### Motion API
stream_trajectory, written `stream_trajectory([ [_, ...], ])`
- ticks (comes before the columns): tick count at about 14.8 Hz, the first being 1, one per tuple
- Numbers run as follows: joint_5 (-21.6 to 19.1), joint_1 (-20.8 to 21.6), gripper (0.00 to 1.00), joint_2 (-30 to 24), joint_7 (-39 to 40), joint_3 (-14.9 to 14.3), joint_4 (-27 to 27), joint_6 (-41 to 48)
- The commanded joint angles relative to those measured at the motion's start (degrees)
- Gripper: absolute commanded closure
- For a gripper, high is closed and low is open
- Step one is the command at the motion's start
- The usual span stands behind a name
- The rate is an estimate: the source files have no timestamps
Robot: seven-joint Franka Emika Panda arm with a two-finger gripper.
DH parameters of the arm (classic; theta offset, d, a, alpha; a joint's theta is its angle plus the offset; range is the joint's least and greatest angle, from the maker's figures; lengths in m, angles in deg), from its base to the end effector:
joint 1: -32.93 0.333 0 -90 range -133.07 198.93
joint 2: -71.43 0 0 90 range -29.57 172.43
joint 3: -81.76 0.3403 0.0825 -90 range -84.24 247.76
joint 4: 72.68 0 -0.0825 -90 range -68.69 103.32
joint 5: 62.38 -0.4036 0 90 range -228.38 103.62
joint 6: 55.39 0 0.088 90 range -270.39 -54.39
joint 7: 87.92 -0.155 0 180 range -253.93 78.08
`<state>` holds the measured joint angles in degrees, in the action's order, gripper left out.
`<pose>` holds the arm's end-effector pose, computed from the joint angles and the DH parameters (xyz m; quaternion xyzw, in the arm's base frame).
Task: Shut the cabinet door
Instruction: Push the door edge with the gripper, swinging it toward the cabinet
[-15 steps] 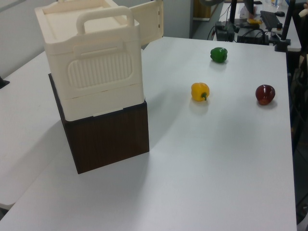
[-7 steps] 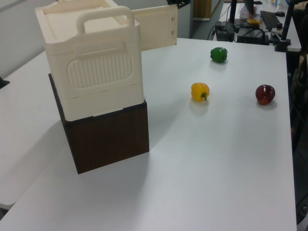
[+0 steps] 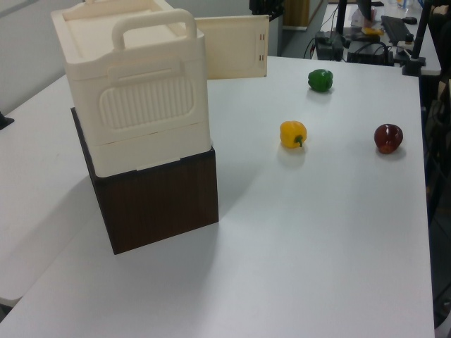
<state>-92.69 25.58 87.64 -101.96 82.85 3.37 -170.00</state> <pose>0.7229 -0.0284 0.6079 -0.9206 0.2274 -0.1692 0.2688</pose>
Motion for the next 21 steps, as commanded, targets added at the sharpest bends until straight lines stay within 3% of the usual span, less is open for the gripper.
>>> stream_trajectory([
  [1, -4.22, 1.54, 1.0, -0.48, -2.05, 0.22, 0.32, 1.66],
  [9, -6.78, 10.06, 1.0, 0.93, -3.63, 0.49, 0.23, 0.53],
  [16, -6.69, 17.45, 1.0, 3.38, -4.51, 0.4, 0.4, -10.18],
  [21, -6.6, 20.35, 1.0, 4.97, -4.42, 0.4, 0.41, -16.26],
])
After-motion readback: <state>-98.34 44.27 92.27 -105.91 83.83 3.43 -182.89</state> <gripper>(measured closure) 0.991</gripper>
